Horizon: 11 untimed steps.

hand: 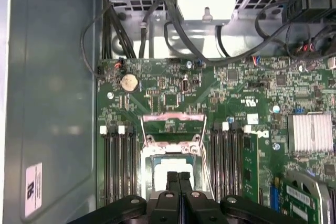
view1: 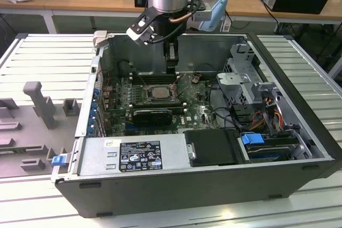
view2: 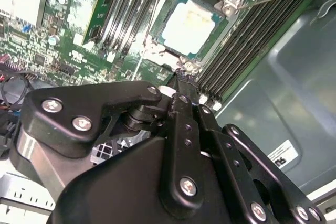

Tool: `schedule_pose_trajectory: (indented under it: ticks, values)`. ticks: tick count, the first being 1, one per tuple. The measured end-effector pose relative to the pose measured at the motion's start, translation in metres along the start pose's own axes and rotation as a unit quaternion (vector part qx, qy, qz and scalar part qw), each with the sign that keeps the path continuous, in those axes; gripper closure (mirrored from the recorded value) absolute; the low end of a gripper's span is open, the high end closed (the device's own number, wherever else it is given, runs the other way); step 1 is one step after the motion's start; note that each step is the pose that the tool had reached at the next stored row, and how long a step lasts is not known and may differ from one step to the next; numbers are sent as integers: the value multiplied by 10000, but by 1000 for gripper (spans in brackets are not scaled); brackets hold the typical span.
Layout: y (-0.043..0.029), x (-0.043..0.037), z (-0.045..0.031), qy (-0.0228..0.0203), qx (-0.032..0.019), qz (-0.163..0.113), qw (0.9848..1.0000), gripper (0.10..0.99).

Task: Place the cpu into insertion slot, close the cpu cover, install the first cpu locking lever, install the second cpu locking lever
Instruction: 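Close the cpu cover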

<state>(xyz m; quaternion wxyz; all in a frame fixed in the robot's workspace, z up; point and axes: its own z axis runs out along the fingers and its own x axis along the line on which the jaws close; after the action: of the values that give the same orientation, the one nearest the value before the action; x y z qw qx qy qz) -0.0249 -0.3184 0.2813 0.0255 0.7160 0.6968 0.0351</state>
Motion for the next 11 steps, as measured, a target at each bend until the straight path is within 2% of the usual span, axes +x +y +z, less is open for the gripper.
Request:
schedule_pose_trajectory:
  ticks: [6, 7, 9, 10, 11]
  values:
    - [71, 2, -21, 0, 4, 0, 10000, 980]
    - [112, 4, -17, 1, 7, 1, 10000, 980]
    - [295, 8, 10, -1, 42, 0, 10000, 980]
    - [343, 9, 41, 0, 44, 0, 10000, 980]
    - [357, 9, 51, 1, 45, -2, 10000, 980]
